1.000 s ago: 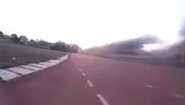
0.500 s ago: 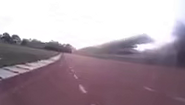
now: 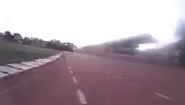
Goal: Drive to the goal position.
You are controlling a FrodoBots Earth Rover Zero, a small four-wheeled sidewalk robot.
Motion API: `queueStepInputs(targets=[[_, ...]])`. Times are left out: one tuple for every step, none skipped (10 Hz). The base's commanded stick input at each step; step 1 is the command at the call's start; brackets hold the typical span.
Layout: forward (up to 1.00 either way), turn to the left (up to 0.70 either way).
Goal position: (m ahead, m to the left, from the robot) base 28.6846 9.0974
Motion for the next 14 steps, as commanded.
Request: queueStepInputs(targets=[[0.7, 0.0], [0.7, 0.0], [0.7, 0.0], [0.7, 0.0], [0.7, 0.0], [0.7, 0.0], [0.7, -0.29], [0.7, -0.32], [0.7, -0.29], [0.7, -0.21], [0.7, -0.04], [0.7, 0.0], [0.7, 0.0], [0.7, 0.0]])
